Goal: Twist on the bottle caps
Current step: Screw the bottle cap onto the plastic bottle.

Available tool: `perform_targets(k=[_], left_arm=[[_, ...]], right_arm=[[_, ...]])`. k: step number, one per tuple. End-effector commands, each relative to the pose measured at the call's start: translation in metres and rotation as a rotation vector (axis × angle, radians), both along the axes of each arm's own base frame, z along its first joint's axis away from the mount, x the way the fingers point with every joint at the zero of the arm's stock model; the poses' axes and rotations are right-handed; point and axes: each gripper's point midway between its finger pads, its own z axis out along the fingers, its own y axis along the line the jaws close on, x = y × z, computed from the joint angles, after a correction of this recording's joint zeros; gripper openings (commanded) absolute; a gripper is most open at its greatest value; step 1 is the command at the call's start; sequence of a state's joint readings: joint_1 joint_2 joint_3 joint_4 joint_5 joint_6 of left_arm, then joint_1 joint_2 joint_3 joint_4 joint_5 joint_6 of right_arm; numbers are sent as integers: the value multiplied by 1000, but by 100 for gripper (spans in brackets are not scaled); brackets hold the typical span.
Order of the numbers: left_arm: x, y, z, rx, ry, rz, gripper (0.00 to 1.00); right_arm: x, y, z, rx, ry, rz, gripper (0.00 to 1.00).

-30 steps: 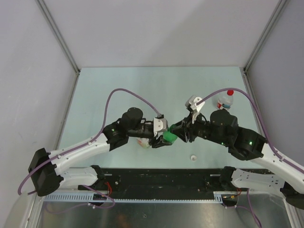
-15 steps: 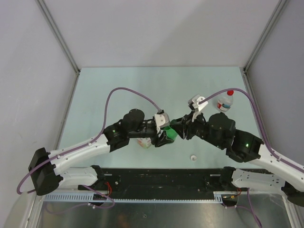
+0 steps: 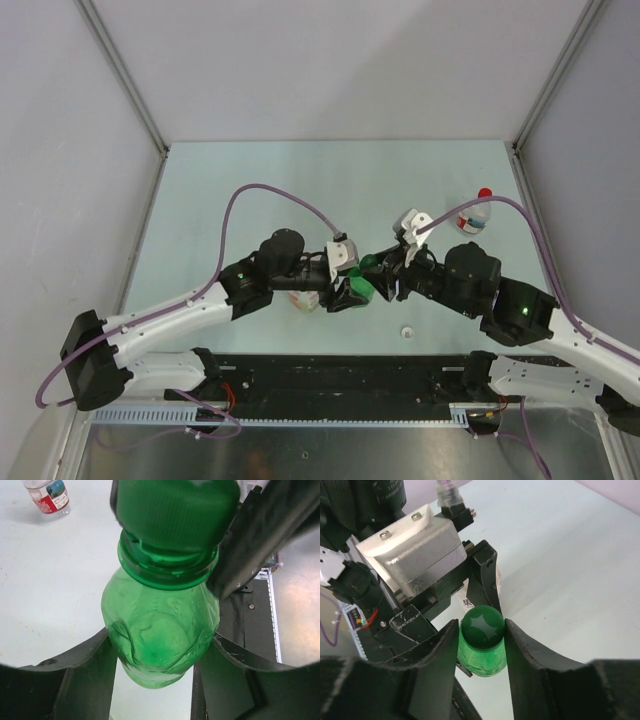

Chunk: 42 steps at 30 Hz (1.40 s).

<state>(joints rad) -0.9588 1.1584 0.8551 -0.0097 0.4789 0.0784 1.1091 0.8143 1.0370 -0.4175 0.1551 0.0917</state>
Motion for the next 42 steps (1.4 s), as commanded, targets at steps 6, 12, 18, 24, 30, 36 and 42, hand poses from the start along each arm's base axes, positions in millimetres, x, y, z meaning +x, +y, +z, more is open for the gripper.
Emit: perform_targets(k=[6, 12, 18, 24, 30, 36, 42], left_arm=[[12, -14, 73, -201, -151, -9, 0], [11, -13, 71, -196, -161, -15, 0], [9, -13, 63, -183, -166, -32, 0], [6, -14, 44, -148, -176, -69, 0], [8, -17, 30, -119, -160, -71, 0], [10, -17, 12, -84, -147, -69, 0], [25, -18, 1, -50, -131, 10, 0]], right_arm=[[-26, 9, -28, -95, 30, 156, 57], [-25, 7, -22, -72, 21, 142, 67], [-21, -2, -14, -38, 16, 87, 87], [-19, -15, 11, 50, -29, 43, 99], [-16, -28, 30, 118, -63, -6, 99], [-15, -42, 50, 208, -72, -52, 95], [-4, -54, 44, 264, 52, -196, 87]])
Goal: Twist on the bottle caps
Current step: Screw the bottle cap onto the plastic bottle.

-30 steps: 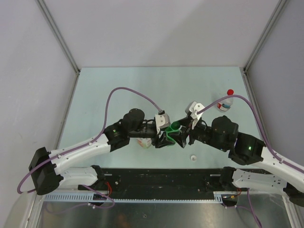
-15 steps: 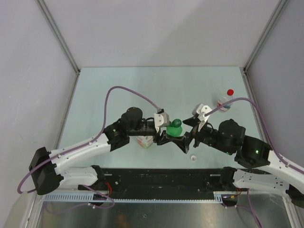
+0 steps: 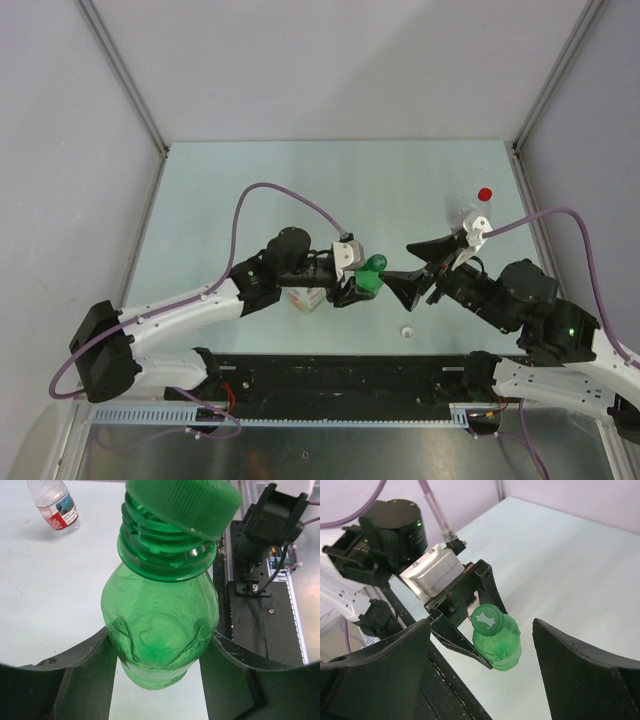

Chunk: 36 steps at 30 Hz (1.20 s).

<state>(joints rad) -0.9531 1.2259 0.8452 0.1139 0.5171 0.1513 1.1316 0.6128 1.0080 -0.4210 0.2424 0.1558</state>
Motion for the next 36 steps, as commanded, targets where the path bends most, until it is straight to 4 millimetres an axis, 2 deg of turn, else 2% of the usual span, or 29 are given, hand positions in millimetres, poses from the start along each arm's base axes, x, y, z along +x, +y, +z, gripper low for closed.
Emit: perform_targets(k=[1, 5, 9, 28, 36], left_arm=[[19, -3, 2, -14, -39, 78, 0], [29, -5, -2, -6, -33, 121, 0], [31, -7, -5, -1, -23, 133, 0], [35, -9, -5, 1, -27, 142, 0], [35, -9, -4, 0, -27, 138, 0]], right_arm=[[13, -11, 4, 81, 117, -136, 86], [22, -14, -6, 53, 188, -222, 80], [28, -9, -15, 12, 233, -257, 75], [42, 8, -26, -33, 236, -293, 59], [45, 9, -28, -15, 265, -302, 51]])
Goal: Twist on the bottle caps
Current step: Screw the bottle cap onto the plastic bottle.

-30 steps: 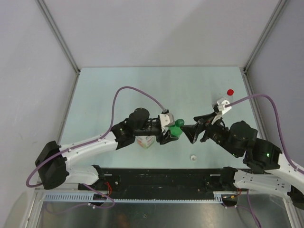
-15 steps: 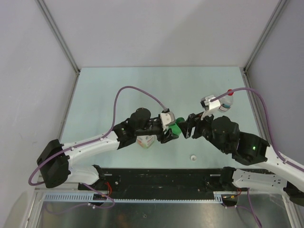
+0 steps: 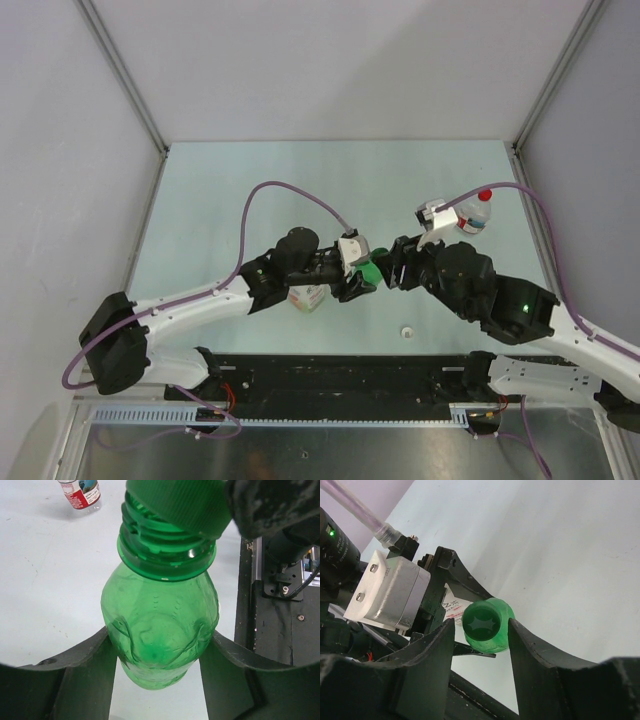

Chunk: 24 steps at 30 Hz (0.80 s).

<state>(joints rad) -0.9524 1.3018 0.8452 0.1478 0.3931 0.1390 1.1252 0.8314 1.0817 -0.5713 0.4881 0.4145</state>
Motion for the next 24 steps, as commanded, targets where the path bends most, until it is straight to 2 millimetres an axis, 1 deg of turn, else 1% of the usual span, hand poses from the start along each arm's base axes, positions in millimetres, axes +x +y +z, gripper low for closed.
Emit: perform_targets(k=[1, 12, 19, 22, 24], left_arm=[[7, -5, 20, -51, -38, 12, 0], [6, -5, 20, -53, -36, 9, 0], [5, -5, 19, -52, -31, 8, 0], [6, -5, 20, -53, -35, 10, 0], [3, -5, 19, -48, -48, -14, 0]], right_arm=[[4, 0, 22, 78, -7, -24, 51], [4, 7, 18, 89, 23, 9, 48], [2, 8, 17, 99, 39, 15, 39], [2, 7, 16, 91, 53, 9, 33], [2, 6, 14, 74, 57, 6, 31]])
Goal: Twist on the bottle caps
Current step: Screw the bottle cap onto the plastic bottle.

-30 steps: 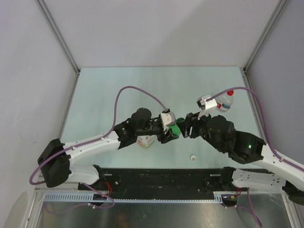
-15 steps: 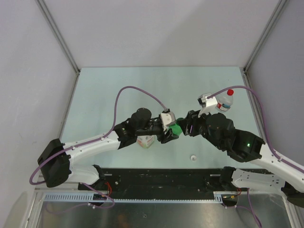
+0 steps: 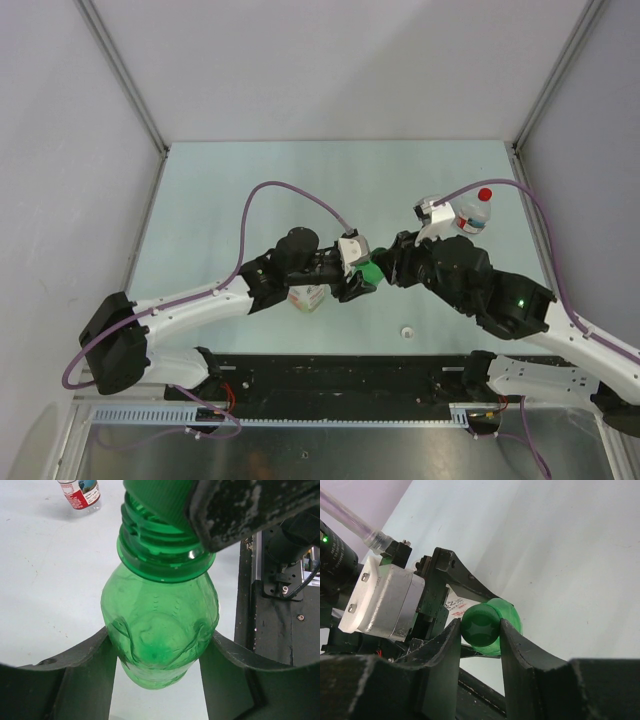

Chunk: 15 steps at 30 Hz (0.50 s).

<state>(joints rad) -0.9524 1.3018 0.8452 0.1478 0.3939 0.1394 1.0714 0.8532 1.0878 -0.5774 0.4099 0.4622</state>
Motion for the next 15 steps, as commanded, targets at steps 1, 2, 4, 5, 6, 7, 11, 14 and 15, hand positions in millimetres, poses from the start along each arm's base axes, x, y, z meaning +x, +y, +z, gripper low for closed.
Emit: perform_targets(k=[1, 2, 4, 5, 6, 7, 11, 14, 15], left_arm=[[-1, -5, 17, -38, -57, -45, 0], [-7, -4, 13, -24, -66, -85, 0], [-19, -1, 6, 11, -91, -172, 0], [-24, 0, 3, 25, -99, -209, 0], [-29, 2, 0, 37, -107, -242, 0], [-32, 3, 0, 43, -118, -268, 0], [-37, 8, -7, 82, -129, -301, 0], [-37, 8, -6, 88, -130, -307, 0], [-37, 8, -5, 87, -130, -307, 0]], right_arm=[[-1, -1, 20, 36, -5, -4, 29], [-1, -3, 22, 30, -7, -4, 27], [-4, -5, 24, 17, 0, 10, 25], [-6, -6, 24, 9, 9, 21, 25], [-9, -6, 25, 4, 18, 36, 25], [-12, -5, 24, -3, 28, 53, 25], [-24, -1, 21, -13, 82, 132, 25], [-27, 3, 16, -32, 116, 163, 25], [-28, 3, 14, -40, 127, 169, 24]])
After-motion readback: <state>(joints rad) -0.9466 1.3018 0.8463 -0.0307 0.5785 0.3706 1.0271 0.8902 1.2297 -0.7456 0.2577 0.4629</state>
